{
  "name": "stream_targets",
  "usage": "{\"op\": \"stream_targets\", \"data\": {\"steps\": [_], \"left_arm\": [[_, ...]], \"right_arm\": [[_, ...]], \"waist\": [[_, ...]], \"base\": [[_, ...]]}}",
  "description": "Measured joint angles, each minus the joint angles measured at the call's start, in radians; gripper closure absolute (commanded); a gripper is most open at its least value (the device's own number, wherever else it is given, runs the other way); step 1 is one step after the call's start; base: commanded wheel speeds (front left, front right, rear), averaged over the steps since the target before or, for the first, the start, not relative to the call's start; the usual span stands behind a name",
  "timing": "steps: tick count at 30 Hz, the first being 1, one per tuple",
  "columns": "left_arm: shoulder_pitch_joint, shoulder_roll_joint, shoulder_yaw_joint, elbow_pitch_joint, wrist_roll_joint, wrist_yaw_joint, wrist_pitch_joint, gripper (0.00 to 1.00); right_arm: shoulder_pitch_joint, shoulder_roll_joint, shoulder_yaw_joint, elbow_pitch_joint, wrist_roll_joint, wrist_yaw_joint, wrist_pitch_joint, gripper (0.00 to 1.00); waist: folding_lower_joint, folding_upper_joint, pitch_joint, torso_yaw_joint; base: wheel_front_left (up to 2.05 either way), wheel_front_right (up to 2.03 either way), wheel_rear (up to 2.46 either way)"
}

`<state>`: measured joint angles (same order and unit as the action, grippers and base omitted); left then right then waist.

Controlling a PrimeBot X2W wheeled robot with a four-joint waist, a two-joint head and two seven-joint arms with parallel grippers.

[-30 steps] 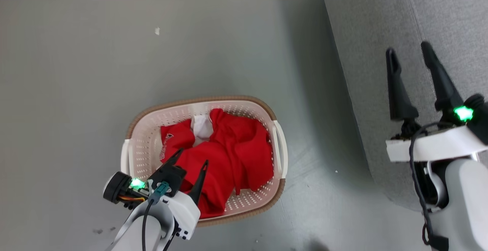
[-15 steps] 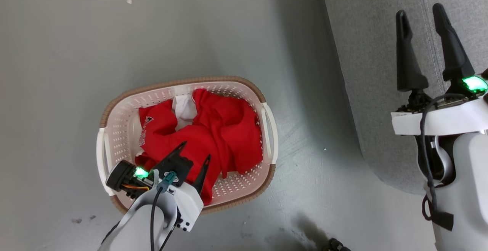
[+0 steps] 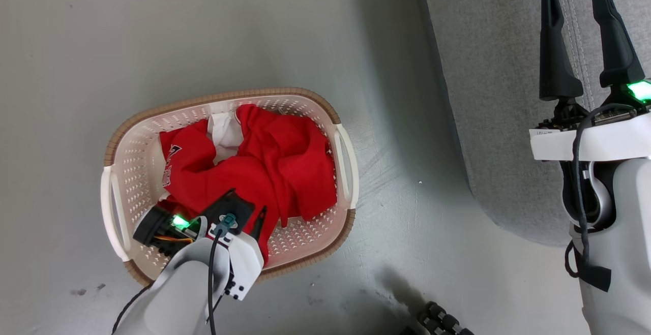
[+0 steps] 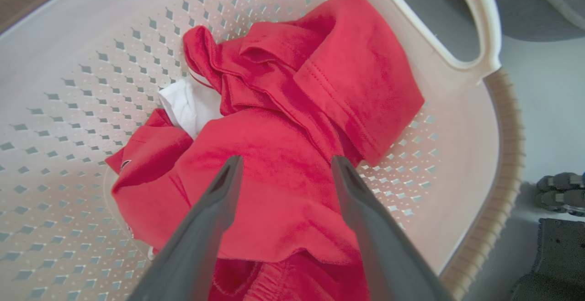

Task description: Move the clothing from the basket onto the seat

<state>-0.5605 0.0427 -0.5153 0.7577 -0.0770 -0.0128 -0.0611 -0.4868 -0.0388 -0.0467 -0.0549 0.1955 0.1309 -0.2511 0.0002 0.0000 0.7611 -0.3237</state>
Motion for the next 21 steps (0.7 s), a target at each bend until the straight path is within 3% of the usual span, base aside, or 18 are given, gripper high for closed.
{"op": "stream_targets", "data": {"steps": [14,21], "left_arm": [[-0.056,0.045,0.035,0.063,0.056,0.138,0.051,0.0],[-0.064,0.048,0.037,0.094,0.062,0.174,0.071,0.0]], "right_arm": [[-0.015,0.0,0.001,0.006,0.016,0.0,0.0,0.0],[-0.035,0.0,0.007,0.011,0.025,0.0,0.0,0.0]], "waist": [[0.0,0.0,0.038,-0.029],[-0.0001,0.0,0.049,-0.036]], "base": [[0.0,0.0,0.0],[0.0,0.0,0.0]]}}
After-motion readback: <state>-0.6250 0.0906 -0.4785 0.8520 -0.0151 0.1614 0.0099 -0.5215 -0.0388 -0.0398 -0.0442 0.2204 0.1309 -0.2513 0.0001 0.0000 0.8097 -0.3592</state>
